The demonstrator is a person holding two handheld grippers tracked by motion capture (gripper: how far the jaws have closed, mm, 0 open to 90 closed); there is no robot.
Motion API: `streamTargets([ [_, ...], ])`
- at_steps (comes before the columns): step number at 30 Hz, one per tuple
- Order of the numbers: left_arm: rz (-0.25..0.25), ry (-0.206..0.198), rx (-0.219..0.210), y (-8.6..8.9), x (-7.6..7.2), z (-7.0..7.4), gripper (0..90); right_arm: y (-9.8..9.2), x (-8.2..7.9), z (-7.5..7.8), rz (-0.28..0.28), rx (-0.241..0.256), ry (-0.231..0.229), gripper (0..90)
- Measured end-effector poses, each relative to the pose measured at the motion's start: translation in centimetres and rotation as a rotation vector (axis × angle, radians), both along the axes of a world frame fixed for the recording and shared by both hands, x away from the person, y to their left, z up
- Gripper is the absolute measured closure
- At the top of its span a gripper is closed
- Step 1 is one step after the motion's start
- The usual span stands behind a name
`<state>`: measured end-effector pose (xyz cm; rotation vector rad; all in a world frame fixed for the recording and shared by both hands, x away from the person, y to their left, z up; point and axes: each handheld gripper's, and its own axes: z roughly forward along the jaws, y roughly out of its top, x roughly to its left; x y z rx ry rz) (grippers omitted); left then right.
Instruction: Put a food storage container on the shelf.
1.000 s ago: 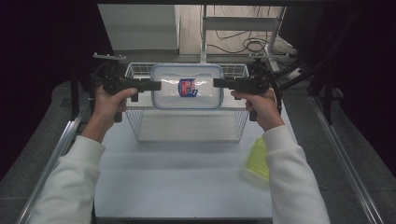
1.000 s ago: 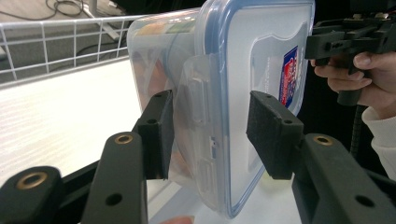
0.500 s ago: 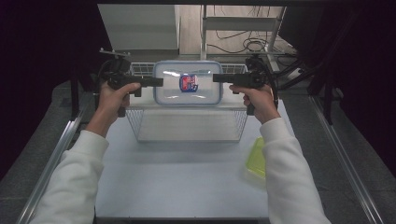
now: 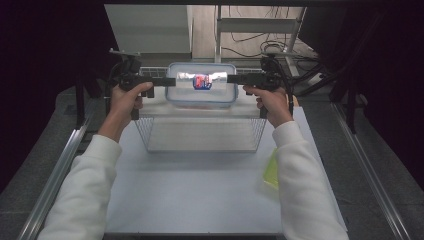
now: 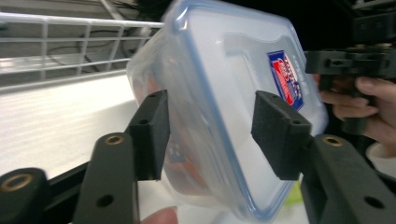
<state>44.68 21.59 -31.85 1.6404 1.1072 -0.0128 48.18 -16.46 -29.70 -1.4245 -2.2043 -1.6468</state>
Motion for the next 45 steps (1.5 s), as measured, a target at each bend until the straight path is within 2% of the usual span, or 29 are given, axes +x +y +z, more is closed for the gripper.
streamTargets([
  [1,0.005,0.001,0.015,-0.2,0.3,-0.2,50.5,0.1,0.1,-0.1,-0.048,-0.045,0.010,47.6],
  [2,0.005,0.001,0.015,-0.2,0.3,-0.2,50.0,0.1,0.1,-0.1,-0.048,-0.045,0.010,47.6],
  [3,0.011,0.010,-0.004,-0.2,0.5,-0.5,48.6,0.1,0.2,-0.2,-0.081,-0.080,0.012,50.3],
  [6,0.003,0.013,0.003,-0.5,0.4,-0.5,43.0,0.2,0.0,-0.2,-0.094,-0.084,0.011,48.9],
  [7,0.019,-0.002,0.039,-0.7,0.1,-0.3,40.5,0.3,-0.4,-0.1,-0.107,-0.093,0.002,46.4],
  [8,0.019,-0.002,0.039,-0.7,0.1,-0.3,37.0,0.3,-0.4,-0.1,-0.107,-0.093,0.002,46.4],
  [9,0.042,-0.015,0.056,-0.7,-0.1,-0.1,37.0,0.2,-0.7,0.1,-0.120,-0.081,-0.010,46.4],
  [10,0.048,-0.024,0.060,-0.7,-0.3,0.0,33.2,0.0,-1.2,0.4,-0.122,-0.065,-0.032,46.5],
  [11,0.046,-0.042,0.070,-0.7,-0.7,0.3,32.2,-0.2,-1.5,0.6,-0.117,-0.063,-0.043,46.5],
  [12,0.037,-0.056,0.083,-0.7,-1.1,0.5,29.0,-0.7,-2.5,1.2,-0.086,-0.081,-0.081,48.6],
  [13,0.026,-0.075,0.092,-0.7,-1.9,0.8,28.1,-0.8,-2.9,1.4,-0.075,-0.082,-0.096,50.1],
  [14,0.019,-0.078,0.088,-0.7,-2.4,0.9,26.9,-1.1,-3.5,1.5,-0.058,-0.086,-0.111,52.4],
  [16,0.012,-0.084,0.086,-0.6,-3.0,0.9,24.9,-1.3,-4.1,1.6,-0.043,-0.090,-0.123,54.7],
  [17,0.003,-0.092,0.069,-0.3,-4.2,0.9,24.7,-1.7,-5.2,1.5,-0.030,-0.097,-0.140,61.7],
  [18,0.003,-0.092,0.069,-0.3,-4.2,0.9,24.5,-1.9,-5.7,1.4,-0.023,-0.096,-0.146,64.8],
  [19,0.000,-0.106,0.068,-0.2,-5.4,0.6,24.3,-2.1,-6.2,1.2,-0.012,-0.095,-0.152,68.4],
  [20,0.000,-0.106,0.068,-0.2,-5.4,0.6,24.2,-2.1,-6.2,1.2,-0.012,-0.095,-0.152,68.4],
  [21,-0.004,-0.110,0.069,-0.1,-6.0,0.4,24.2,-2.3,-6.7,1.0,0.003,-0.099,-0.154,72.5],
  [22,-0.005,-0.110,0.071,-0.1,-6.6,0.2,23.9,-2.2,-7.7,0.3,0.034,-0.126,-0.160,79.3],
  [26,-0.033,-0.125,0.075,-0.2,-8.7,-0.8,23.6,-1.7,-8.8,-0.9,0.087,-0.166,-0.176,86.1],
  [27,-0.048,-0.133,0.077,-0.2,-9.5,-1.2,23.4,-1.1,-9.3,-1.8,0.116,-0.199,-0.192,88.7],
  [30,-0.047,-0.133,0.085,-0.4,-10.3,-1.6,23.0,-0.3,-9.6,-2.6,0.143,-0.217,-0.193,89.0],
  [31,-0.053,-0.135,0.084,-0.4,-10.8,-2.2,23.1,0.6,-9.6,-3.2,0.164,-0.238,-0.195,89.1],
  [35,-0.069,-0.125,0.083,-0.5,-11.5,-3.3,23.0,1.9,-9.0,-3.9,0.173,-0.260,-0.203,89.3],
  [42,-0.058,-0.113,0.089,-0.3,-11.9,-4.3,22.8,2.7,-8.1,-4.0,0.155,-0.254,-0.205,89.3],
  [45,-0.058,-0.104,0.086,-0.1,-12.2,-4.7,22.7,2.8,-7.6,-3.8,0.123,-0.275,-0.208,89.3],
])
